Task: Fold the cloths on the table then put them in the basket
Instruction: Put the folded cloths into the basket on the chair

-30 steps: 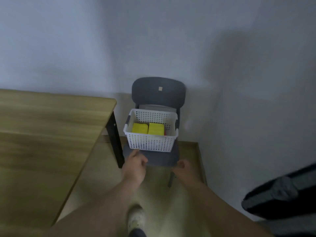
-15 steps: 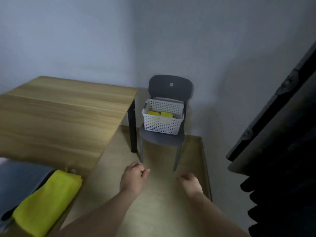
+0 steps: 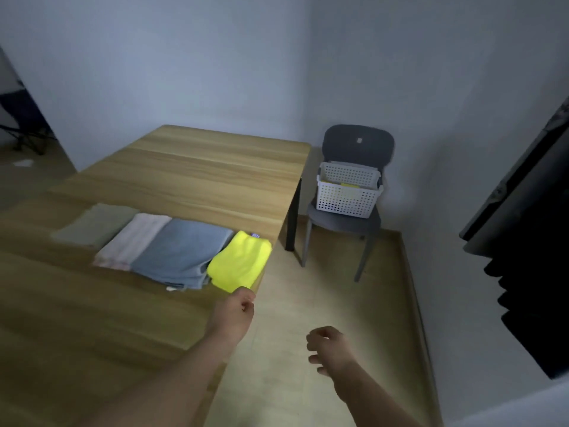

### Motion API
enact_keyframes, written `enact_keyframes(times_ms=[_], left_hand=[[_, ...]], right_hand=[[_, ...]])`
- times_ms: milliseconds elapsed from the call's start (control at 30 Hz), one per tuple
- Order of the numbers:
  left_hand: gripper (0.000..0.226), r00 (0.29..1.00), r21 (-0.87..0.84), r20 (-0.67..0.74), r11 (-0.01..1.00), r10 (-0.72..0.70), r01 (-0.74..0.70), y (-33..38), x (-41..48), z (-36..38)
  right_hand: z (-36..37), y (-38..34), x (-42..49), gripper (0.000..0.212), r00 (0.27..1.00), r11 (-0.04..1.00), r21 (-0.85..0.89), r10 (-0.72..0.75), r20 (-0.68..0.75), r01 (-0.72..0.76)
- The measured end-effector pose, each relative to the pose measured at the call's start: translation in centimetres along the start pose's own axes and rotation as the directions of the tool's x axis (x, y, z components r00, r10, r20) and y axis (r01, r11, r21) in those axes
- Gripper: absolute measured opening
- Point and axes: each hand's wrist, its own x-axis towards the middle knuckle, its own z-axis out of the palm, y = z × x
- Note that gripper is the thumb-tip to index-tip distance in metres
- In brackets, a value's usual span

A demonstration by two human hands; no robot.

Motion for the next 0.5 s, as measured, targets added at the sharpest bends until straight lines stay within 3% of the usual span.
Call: enact_keyframes(times_ms=[267, 400, 467, 500], left_hand=[[0.018, 0.988, 0.072, -0.135, 0.993, -0.079, 0.089, -3.6, -4.0, -4.8], [0.020, 0.969, 0.013, -0.202, 0.989, -0.142, 0.147, -5.4, -3.2, -7.2], [0.024, 0.943, -0.185, -0.182, 0.952, -0.279, 0.246, -6.4, -1.4, -8.7], [0.028, 0.910, -0.387, -0.130, 0.865, -0.393, 0.318, -6.5, -0.5, -9.5]], right_hand=[[4.4, 0.4, -4.3, 0.008, 0.994, 0.997, -0.026, -0.077, 0.071, 0.079], [6.3, 0.6, -5.1, 0.011, 0.991, 0.991, -0.045, -0.121, 0.053, 0.123], [7.7, 0.0, -4.7, 0.015, 0.985, 0.984, -0.066, -0.165, 0.050, 0.168], [8.1, -0.4, -4.3, 0.017, 0.983, 0.981, -0.062, -0.180, 0.044, 0.182]])
